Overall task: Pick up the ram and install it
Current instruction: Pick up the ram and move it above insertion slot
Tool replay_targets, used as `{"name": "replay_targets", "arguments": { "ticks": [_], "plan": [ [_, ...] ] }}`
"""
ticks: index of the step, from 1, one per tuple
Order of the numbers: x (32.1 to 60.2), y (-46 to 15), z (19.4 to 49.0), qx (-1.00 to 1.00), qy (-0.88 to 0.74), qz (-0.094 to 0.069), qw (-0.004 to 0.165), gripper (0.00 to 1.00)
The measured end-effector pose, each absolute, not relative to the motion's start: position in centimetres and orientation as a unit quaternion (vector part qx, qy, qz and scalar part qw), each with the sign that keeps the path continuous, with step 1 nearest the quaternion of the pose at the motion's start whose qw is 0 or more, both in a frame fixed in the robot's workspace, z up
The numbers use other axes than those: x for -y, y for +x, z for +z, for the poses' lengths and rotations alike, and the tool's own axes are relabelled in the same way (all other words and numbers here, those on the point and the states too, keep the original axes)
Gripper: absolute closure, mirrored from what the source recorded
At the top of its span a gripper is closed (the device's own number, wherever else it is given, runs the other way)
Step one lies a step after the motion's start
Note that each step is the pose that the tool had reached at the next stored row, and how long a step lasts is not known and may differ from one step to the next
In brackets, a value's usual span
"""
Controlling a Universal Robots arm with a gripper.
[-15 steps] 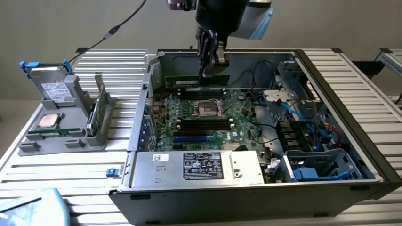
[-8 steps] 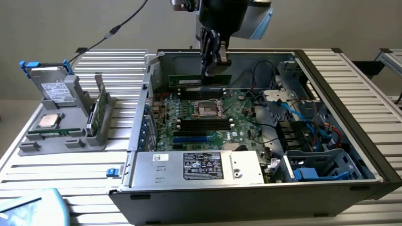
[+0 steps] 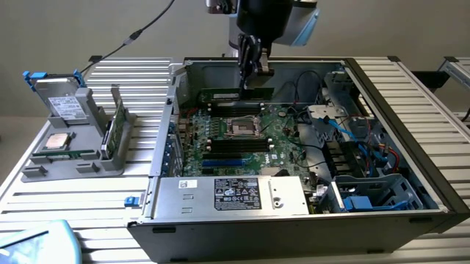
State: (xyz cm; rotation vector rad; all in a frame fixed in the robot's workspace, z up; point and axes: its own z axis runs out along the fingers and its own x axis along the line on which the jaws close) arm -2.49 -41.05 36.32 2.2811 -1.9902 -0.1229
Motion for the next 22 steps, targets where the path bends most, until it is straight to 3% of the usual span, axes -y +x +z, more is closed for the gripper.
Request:
{"name": "replay_targets", "arguments": {
  "ticks": [22],
  "plan": [
    [40.8,-1.3,34.0,0.698,0.713,-0.041,0.055,0.86]
  ]
}}
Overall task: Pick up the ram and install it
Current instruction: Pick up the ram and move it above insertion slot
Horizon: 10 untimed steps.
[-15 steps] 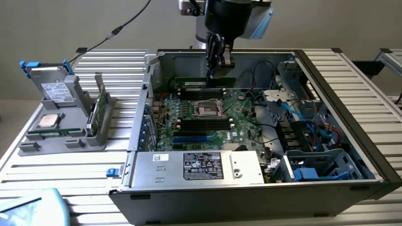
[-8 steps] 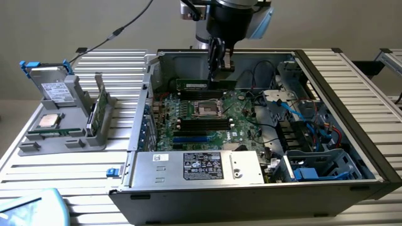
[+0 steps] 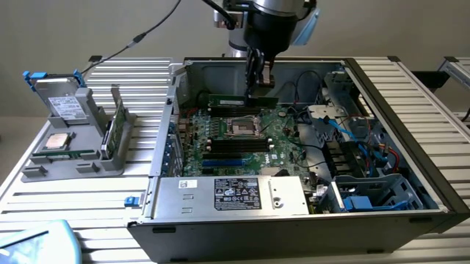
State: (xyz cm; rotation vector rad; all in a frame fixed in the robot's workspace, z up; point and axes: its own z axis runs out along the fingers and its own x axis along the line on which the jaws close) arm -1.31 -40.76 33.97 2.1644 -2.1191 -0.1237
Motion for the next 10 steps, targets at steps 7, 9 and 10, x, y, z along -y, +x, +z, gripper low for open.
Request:
{"name": "replay_targets", "arguments": {
  "ticks": [7,9,10],
  "plan": [
    [39.7,-1.0,33.2,0.7,0.711,-0.038,0.057,0.86],
    [39.1,-1.0,33.1,0.7,0.711,-0.035,0.058,0.86],
    [38.9,-1.0,33.0,0.7,0.711,-0.033,0.058,0.86]
  ]
}}
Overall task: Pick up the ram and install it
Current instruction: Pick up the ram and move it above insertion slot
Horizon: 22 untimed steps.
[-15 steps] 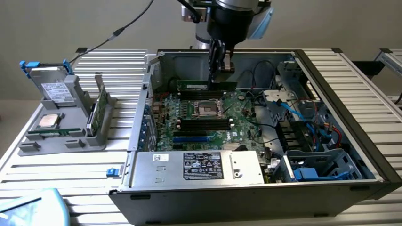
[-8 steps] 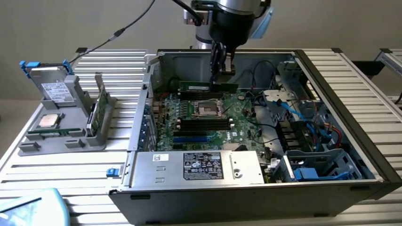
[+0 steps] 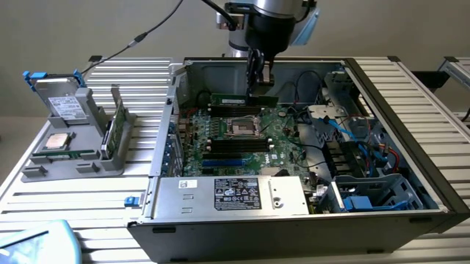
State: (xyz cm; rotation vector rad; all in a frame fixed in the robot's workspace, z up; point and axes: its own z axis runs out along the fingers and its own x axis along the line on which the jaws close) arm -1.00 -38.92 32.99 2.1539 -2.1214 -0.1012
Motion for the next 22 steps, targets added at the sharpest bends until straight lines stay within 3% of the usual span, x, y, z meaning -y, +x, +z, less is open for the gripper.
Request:
{"name": "replay_targets", "arguments": {
  "ticks": [4,14,22],
  "plan": [
    [38.5,-1.0,32.8,0.701,0.711,-0.022,0.056,0.86],
    [38.4,-1.1,32.2,0.687,0.723,0.0,0.076,0.86],
    [38.3,-1.6,31.7,0.678,0.731,0.011,0.079,0.86]
  ]
}}
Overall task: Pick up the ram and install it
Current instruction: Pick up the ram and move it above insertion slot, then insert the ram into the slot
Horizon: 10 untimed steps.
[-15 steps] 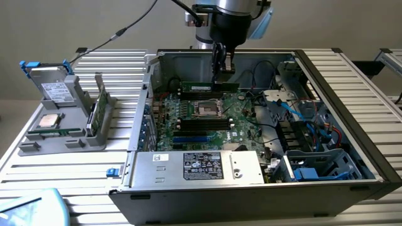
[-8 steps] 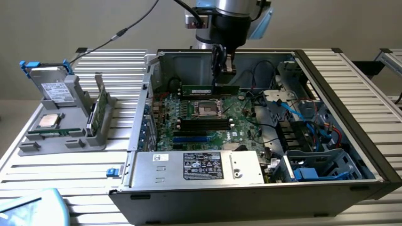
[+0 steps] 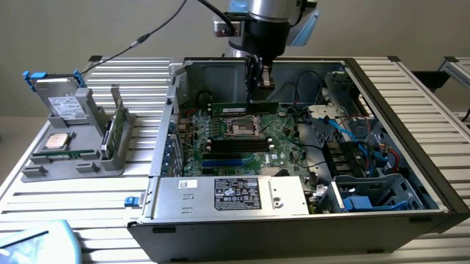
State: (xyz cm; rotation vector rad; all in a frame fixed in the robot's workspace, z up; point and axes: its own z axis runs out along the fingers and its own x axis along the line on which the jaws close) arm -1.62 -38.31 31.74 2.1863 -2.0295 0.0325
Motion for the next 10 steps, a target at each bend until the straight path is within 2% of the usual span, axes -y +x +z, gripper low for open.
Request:
{"name": "replay_targets", "arguments": {
  "ticks": [10],
  "plan": [
    [38.22,-1.68,31.7,0.678,0.731,0.012,0.079,0.86]
  ]
}}
